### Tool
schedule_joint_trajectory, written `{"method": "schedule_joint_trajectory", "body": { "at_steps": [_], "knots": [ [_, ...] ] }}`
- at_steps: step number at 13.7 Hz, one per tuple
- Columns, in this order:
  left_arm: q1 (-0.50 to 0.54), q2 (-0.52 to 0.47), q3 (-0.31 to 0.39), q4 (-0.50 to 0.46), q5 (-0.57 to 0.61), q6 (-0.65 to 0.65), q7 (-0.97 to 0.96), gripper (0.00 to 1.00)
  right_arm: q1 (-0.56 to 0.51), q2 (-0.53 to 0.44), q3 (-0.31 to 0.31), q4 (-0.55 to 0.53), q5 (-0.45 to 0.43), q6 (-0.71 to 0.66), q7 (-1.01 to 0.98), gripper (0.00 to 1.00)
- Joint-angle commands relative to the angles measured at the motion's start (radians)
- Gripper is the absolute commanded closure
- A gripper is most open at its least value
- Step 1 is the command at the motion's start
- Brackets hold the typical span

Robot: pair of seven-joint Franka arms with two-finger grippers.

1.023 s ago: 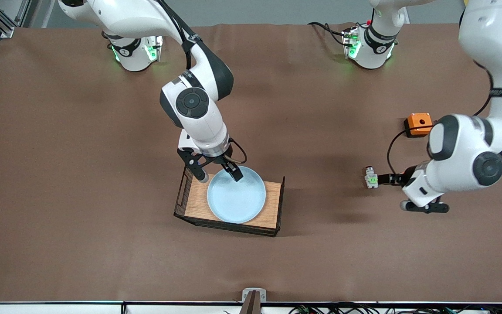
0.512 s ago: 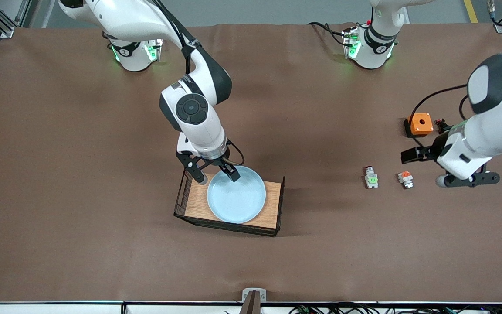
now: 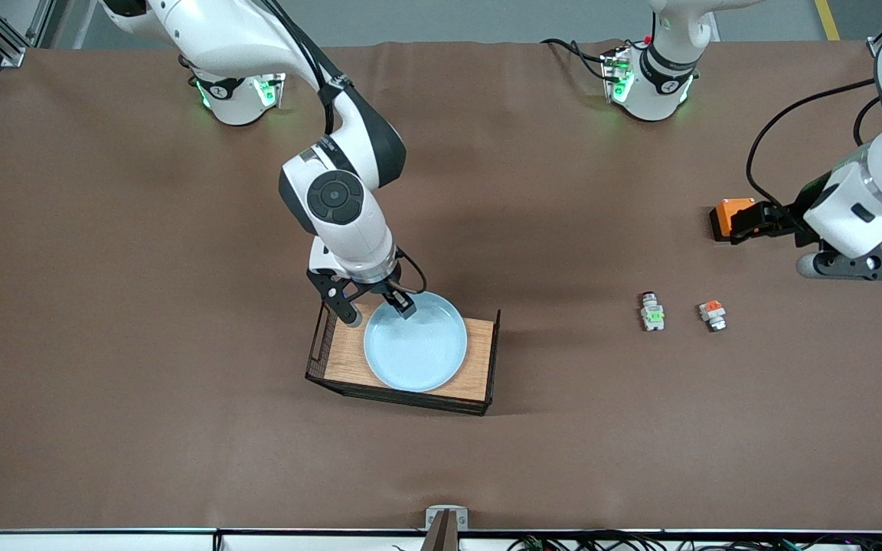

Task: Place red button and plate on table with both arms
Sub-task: 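Open the left gripper and withdraw while the right gripper grips the plate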

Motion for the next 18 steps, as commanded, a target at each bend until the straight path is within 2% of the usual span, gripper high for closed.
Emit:
{"method": "schedule_joint_trajectory", "body": {
  "at_steps": [1, 3, 5, 7, 9, 11, 15, 18],
  "knots": [
    [0.000, -0.054, -0.012, -0.007, 0.009, -0.042, 0.004, 0.00, -0.010, 0.000, 0.012, -0.001, -0.025, 0.000, -0.005, 0.39],
    [-0.050, -0.077, 0.018, -0.010, 0.009, -0.062, 0.016, 0.00, -0.011, 0.002, 0.012, 0.001, -0.025, 0.000, -0.011, 0.49],
    [-0.152, -0.115, 0.142, -0.027, 0.009, -0.076, 0.023, 0.00, -0.014, 0.000, 0.012, 0.003, -0.025, -0.001, -0.012, 0.58],
    [-0.163, -0.155, 0.163, -0.048, 0.007, -0.079, 0.040, 0.00, -0.014, 0.000, 0.012, 0.003, -0.023, -0.001, -0.011, 0.74],
    [-0.166, -0.208, 0.163, -0.094, 0.007, -0.079, 0.048, 0.00, -0.014, 0.000, 0.013, 0.003, -0.018, -0.001, -0.011, 0.82],
    [-0.167, -0.244, 0.164, -0.114, -0.007, -0.079, 0.053, 0.00, -0.017, 0.000, 0.013, 0.003, -0.015, -0.003, -0.006, 0.94],
    [-0.169, -0.247, 0.163, -0.113, -0.027, -0.067, 0.028, 0.00, -0.027, -0.001, 0.015, 0.004, -0.011, -0.020, -0.008, 1.00],
    [-0.170, -0.253, 0.158, -0.113, -0.027, -0.041, 0.028, 0.00, -0.027, -0.012, 0.016, 0.010, -0.008, -0.046, -0.011, 1.00]
  ]
}}
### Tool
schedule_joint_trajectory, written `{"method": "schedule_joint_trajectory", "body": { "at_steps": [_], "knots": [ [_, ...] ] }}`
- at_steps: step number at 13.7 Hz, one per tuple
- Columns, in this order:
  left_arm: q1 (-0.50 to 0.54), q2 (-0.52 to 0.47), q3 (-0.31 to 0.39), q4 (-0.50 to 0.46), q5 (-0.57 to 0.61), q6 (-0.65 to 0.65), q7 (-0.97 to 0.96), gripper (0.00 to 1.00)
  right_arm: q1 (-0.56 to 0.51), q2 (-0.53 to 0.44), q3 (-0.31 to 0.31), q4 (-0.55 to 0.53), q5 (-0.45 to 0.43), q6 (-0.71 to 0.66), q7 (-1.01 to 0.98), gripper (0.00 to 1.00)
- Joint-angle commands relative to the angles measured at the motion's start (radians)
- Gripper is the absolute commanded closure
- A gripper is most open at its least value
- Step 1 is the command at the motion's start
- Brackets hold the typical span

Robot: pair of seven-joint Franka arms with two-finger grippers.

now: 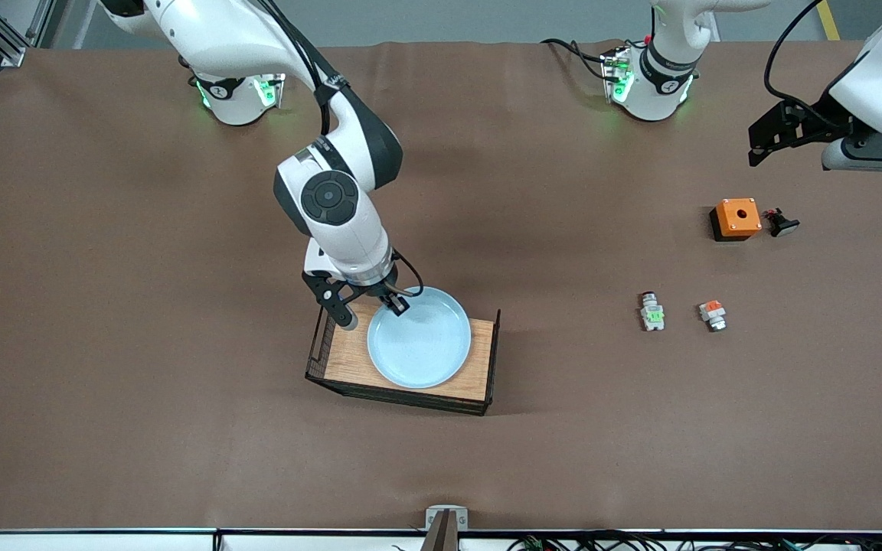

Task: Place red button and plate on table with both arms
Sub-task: 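Lift the blue plate off the tray with the right gripper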

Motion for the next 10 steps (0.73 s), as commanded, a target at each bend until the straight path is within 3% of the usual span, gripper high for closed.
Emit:
{"method": "schedule_joint_trajectory", "body": {
  "at_steps": [1, 3, 10],
  "knots": [
    [-0.012, -0.028, 0.006, -0.023, -0.017, 0.031, -0.004, 0.00, -0.016, -0.011, 0.016, -0.005, 0.014, -0.041, -0.008, 1.00],
    [-0.012, -0.034, 0.006, -0.025, -0.017, 0.039, -0.004, 0.00, -0.026, -0.017, 0.014, 0.012, 0.075, -0.076, -0.037, 1.00],
    [-0.012, -0.066, 0.005, -0.089, -0.019, 0.097, -0.004, 0.00, -0.040, -0.077, 0.014, 0.050, 0.138, -0.200, -0.072, 1.00]
  ]
}}
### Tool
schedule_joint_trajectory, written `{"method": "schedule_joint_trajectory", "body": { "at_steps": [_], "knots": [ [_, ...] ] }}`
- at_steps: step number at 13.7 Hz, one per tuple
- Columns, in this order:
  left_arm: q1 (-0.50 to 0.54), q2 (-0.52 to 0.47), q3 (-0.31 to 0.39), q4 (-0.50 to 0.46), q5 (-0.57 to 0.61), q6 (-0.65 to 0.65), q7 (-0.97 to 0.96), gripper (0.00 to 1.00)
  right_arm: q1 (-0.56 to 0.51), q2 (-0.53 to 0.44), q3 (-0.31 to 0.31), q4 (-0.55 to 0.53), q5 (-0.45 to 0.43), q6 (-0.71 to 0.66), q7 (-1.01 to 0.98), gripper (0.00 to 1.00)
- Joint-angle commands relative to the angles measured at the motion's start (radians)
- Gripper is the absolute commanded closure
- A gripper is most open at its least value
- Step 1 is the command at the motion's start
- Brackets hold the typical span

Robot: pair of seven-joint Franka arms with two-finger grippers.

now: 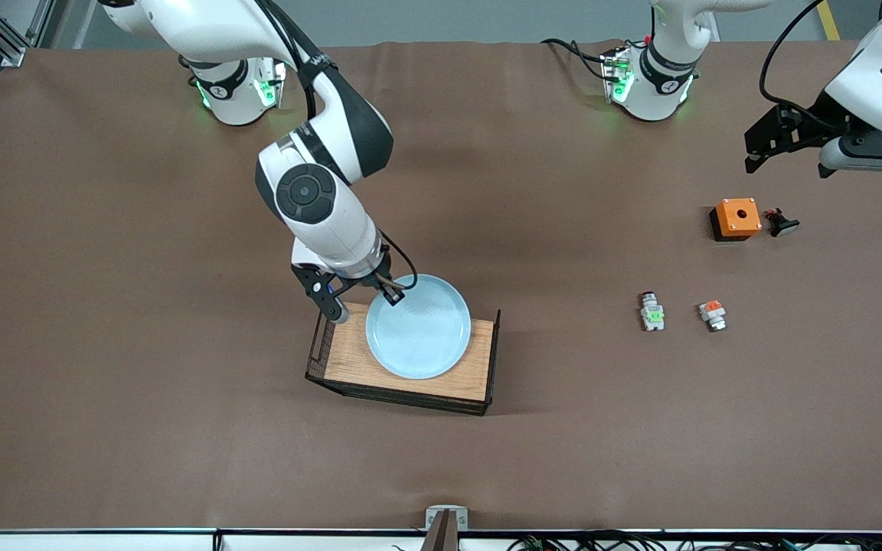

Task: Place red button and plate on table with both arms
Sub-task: 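Lift the blue plate off the tray with the right gripper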

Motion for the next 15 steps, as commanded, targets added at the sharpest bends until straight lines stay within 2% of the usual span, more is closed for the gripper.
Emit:
{"method": "schedule_joint_trajectory", "body": {
  "at_steps": [1, 5, 7, 11, 15],
  "knots": [
    [-0.004, -0.038, 0.005, -0.038, -0.019, 0.022, 0.001, 0.00, -0.025, -0.027, 0.013, 0.028, 0.048, -0.075, -0.023, 1.00],
    [-0.002, -0.040, 0.011, -0.038, -0.046, 0.022, 0.026, 0.00, -0.033, -0.059, 0.014, 0.048, 0.068, -0.146, -0.037, 1.00],
    [-0.001, -0.040, 0.006, -0.038, -0.046, 0.020, 0.026, 0.00, -0.039, -0.084, 0.008, 0.049, 0.115, -0.180, -0.054, 1.00],
    [0.001, -0.040, 0.005, -0.039, -0.039, 0.020, 0.026, 0.00, -0.079, -0.168, 0.008, 0.049, 0.187, -0.308, -0.121, 1.00],
    [0.002, -0.037, 0.005, -0.039, -0.031, 0.020, 0.026, 0.00, -0.129, -0.257, 0.002, 0.045, 0.218, -0.468, -0.270, 0.99]
  ]
}}
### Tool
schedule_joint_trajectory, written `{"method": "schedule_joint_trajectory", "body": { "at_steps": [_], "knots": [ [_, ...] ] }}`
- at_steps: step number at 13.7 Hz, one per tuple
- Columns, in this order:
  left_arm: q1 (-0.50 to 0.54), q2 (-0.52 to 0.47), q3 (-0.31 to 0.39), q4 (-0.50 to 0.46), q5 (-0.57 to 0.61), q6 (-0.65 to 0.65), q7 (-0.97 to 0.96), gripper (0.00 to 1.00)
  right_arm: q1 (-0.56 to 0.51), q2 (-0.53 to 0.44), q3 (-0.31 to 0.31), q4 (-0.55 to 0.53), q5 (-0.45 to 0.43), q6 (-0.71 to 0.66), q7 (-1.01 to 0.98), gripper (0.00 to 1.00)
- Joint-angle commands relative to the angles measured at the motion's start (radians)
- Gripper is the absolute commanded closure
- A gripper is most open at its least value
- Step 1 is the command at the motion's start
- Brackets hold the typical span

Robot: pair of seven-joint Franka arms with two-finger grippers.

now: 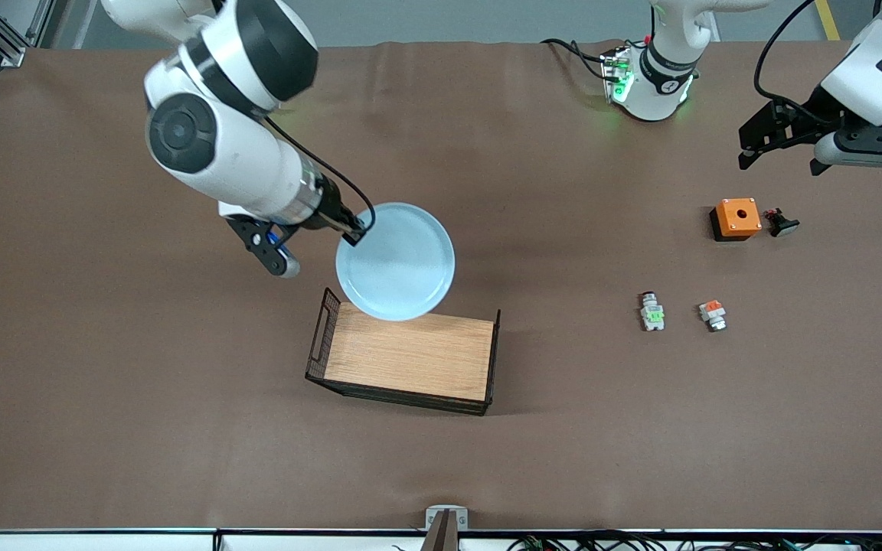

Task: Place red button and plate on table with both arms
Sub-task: 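Lift the blue plate off the tray with the right gripper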

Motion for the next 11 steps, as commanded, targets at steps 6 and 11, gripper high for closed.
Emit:
{"method": "schedule_joint_trajectory", "body": {
  "at_steps": [6, 11],
  "knots": [
    [0.002, -0.025, 0.003, -0.023, -0.003, 0.017, 0.023, 0.00, -0.113, -0.135, -0.188, -0.055, 0.044, -0.282, -0.601, 0.99],
    [0.004, -0.026, -0.003, -0.023, -0.003, 0.013, 0.023, 0.00, -0.116, -0.138, -0.450, -0.171, 0.056, -0.305, -1.132, 0.99]
  ]
}}
